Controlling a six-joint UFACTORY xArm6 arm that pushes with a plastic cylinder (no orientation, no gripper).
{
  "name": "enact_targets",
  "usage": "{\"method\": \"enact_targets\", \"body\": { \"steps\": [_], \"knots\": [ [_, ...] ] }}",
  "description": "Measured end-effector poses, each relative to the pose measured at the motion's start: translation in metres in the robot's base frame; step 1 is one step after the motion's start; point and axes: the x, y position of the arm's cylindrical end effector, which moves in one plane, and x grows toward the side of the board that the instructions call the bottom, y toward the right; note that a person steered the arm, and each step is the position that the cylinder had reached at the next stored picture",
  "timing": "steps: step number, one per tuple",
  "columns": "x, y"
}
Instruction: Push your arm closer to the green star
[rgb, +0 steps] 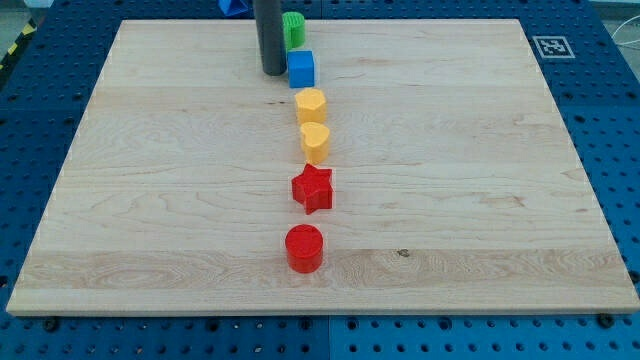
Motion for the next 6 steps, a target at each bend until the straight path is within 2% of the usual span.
{"method": "enact_targets", "body": {
  "steps": [2,3,4,6],
  "knots": [
    [0.001,0.006],
    [0.016,-0.027],
    [0.002,-0.06],
    [-0.031,-0.089]
  ]
}}
